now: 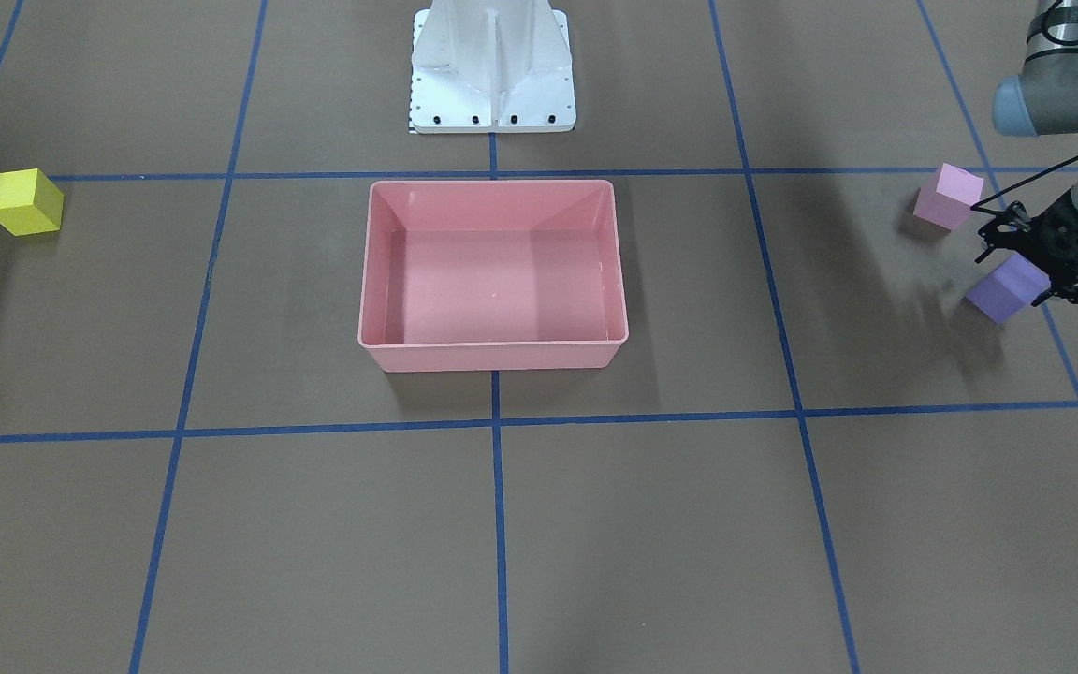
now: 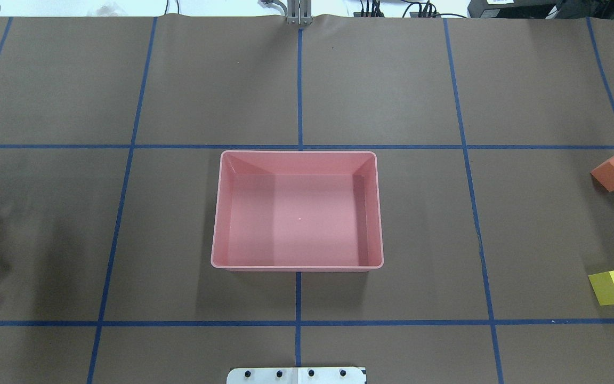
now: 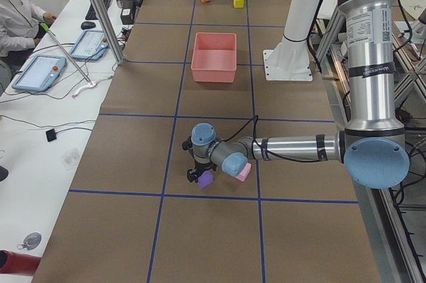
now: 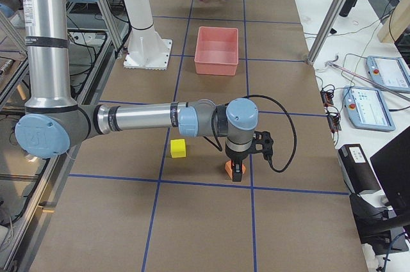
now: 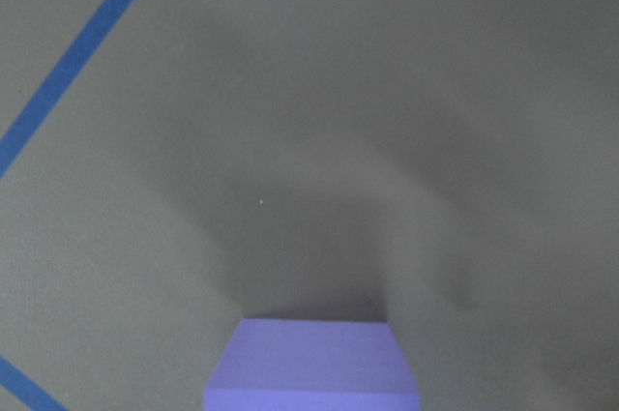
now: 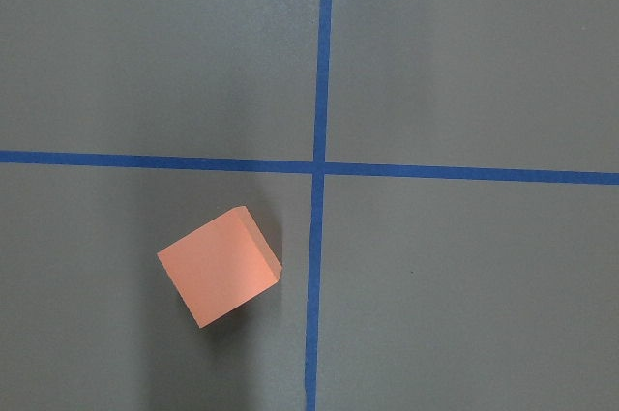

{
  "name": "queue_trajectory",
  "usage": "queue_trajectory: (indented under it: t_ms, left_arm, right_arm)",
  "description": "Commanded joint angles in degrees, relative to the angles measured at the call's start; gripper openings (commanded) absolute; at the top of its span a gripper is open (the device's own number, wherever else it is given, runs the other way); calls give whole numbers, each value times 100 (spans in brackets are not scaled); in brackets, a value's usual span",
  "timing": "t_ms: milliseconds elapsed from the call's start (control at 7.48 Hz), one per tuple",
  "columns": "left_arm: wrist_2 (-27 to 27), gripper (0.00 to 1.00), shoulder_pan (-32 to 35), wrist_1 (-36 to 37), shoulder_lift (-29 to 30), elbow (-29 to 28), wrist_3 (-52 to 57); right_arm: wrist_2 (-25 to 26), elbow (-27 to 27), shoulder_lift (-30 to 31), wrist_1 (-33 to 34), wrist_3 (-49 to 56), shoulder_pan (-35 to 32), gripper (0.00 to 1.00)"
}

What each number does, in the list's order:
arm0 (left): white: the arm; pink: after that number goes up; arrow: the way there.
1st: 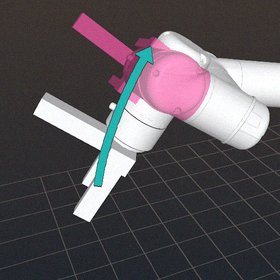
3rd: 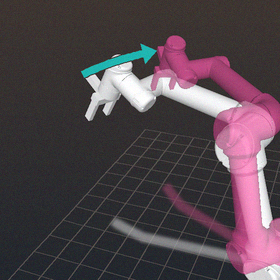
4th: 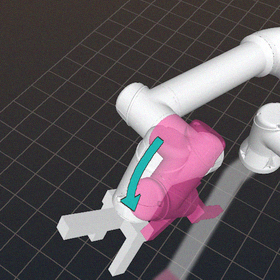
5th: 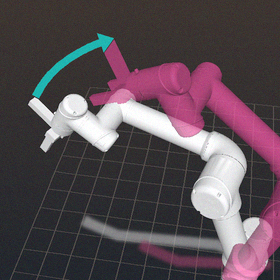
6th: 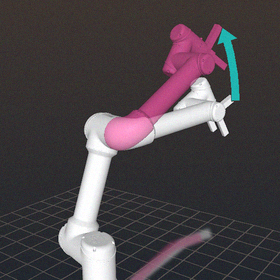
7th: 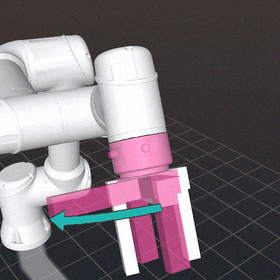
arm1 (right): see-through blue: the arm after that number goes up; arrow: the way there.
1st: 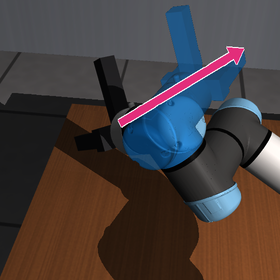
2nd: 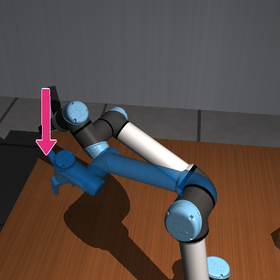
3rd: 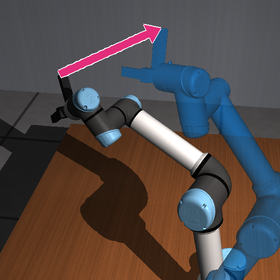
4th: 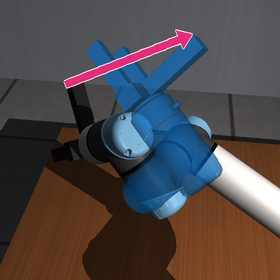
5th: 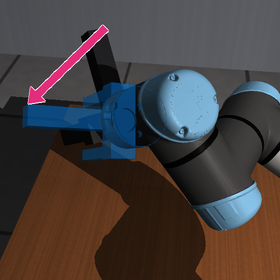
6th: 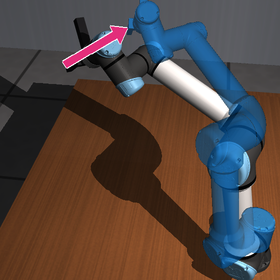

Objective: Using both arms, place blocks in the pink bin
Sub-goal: 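Lower the left gripper toward the blue-purple cube beside the bin, then grasp the blue-purple cube with the left gripper and lift it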

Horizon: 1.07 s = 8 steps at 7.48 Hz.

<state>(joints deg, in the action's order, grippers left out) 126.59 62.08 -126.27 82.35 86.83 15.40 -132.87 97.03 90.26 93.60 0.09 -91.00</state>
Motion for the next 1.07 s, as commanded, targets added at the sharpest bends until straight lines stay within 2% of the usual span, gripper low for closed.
queue_trajectory:
  t_ms: [0,134,267,401,535,668,936]
  left_arm:
    - [41,66,-3,-11,44,-176,-10]
    - [24,21,-3,-11,131,-167,-2]
    - [49,0,-3,-3,262,-149,-45]
    - [67,0,-3,67,412,-88,-46]
    - [311,0,6,155,622,-62,-220]
    - [792,0,23,164,885,17,-1083]
    - [999,0,15,173,1212,761,-3015]
  right_arm:
    - [-2,-9,0,9,0,3,100]
    - [-19,-9,0,0,0,12,100]
    - [-332,-44,0,9,0,21,100]
    - [-710,-61,0,9,9,21,100]
    - [-731,-53,0,9,0,29,100]
    - [-731,17,-52,-26,26,143,100]
    - [-687,26,-255,-351,-200,363,100]
